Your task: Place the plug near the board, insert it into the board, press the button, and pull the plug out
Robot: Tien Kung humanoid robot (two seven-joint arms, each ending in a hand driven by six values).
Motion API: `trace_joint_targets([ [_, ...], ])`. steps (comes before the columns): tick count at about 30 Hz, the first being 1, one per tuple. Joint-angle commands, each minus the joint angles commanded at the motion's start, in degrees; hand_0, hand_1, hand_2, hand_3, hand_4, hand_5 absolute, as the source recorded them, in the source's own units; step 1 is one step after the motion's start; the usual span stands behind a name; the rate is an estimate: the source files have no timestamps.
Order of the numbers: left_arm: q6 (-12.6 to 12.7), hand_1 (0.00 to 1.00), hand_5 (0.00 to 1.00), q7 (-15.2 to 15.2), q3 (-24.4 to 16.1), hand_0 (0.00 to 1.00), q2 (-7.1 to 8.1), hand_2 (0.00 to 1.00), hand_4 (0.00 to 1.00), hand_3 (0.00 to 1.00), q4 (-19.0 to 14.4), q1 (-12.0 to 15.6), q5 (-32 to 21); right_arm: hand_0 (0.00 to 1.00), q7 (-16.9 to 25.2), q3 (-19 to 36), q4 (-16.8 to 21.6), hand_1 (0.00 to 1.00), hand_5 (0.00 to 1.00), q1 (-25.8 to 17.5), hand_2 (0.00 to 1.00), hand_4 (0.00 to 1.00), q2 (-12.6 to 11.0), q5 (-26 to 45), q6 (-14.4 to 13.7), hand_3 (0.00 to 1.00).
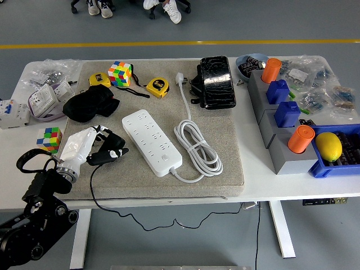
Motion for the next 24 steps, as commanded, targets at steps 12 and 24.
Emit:
trace_joint_targets([
  [12, 0.98, 0.315, 0.173, -0.39, 0.69, 0.233, -0.84, 0.413, 0.975, 0.525, 2.22, -1.28, -0.06, 0.483, 0.12, 0.53, 0.17, 0.573, 0.391, 0.10, 0.564, 0.854, -0.02, -0.73, -0.11, 0.513],
  [24, 2.44, 0.282, 0.063, -2.72, 1.02, 0.214, -0.78, 0.358, 0.801, 0.528, 1.90, -1.50, -1.63, 0.483, 0.42, 0.82, 0.26, 0.574, 0.391, -0.02, 0.564, 0.853, -0.08, -0.97, -0.41, 0.513],
])
